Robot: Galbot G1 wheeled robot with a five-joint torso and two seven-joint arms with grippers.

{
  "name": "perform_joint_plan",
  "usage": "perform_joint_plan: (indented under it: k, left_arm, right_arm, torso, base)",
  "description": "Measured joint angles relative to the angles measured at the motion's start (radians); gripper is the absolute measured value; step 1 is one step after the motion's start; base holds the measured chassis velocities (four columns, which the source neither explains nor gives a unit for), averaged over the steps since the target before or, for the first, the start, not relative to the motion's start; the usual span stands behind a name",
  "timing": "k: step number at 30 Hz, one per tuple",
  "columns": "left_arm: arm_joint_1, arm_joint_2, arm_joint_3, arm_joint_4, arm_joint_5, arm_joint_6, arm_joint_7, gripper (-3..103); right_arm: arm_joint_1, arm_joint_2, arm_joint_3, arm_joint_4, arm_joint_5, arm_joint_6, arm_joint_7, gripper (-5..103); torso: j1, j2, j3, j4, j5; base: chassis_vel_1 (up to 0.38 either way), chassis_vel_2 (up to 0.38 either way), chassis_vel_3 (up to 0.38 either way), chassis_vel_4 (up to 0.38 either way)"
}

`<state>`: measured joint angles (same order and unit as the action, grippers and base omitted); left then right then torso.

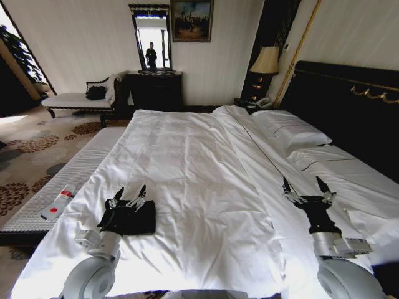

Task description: Fold the clothes on the bed.

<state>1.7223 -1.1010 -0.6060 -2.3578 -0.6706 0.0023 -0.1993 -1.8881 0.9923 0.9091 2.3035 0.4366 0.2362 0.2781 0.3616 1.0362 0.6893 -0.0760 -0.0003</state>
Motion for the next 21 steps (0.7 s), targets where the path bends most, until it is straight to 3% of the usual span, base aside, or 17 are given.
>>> perform_joint_plan:
  k: [5, 10, 21]
  left_arm:
    - [0.000, 0.000, 0.000, 0.000, 0.000, 0.000, 0.000, 100]
    - [0.000, 0.000, 0.000, 0.000, 0.000, 0.000, 0.000, 100]
    - [0.000, 0.000, 0.000, 0.000, 0.000, 0.000, 0.000, 100]
  right_arm:
    - [0.000, 0.000, 0.000, 0.000, 0.000, 0.000, 0.000, 100]
    - [0.000, 0.000, -0.001, 0.000, 0.000, 0.000, 0.000, 100]
    - [0.000, 0.000, 0.000, 0.001, 0.000, 0.000, -0.001, 100]
  torso:
    - [0.000, 0.000, 0.000, 0.0006, 0.0007]
    - [0.000, 0.000, 0.000, 0.0003, -0.0016]
    - [0.000, 0.000, 0.000, 0.0003, 0.0000]
  base:
    - [-0.090, -0.172, 0.117, 0.145]
    - [0.025, -0.023, -0.034, 0.015]
    - [0.161, -0.168, -0.158, 0.179]
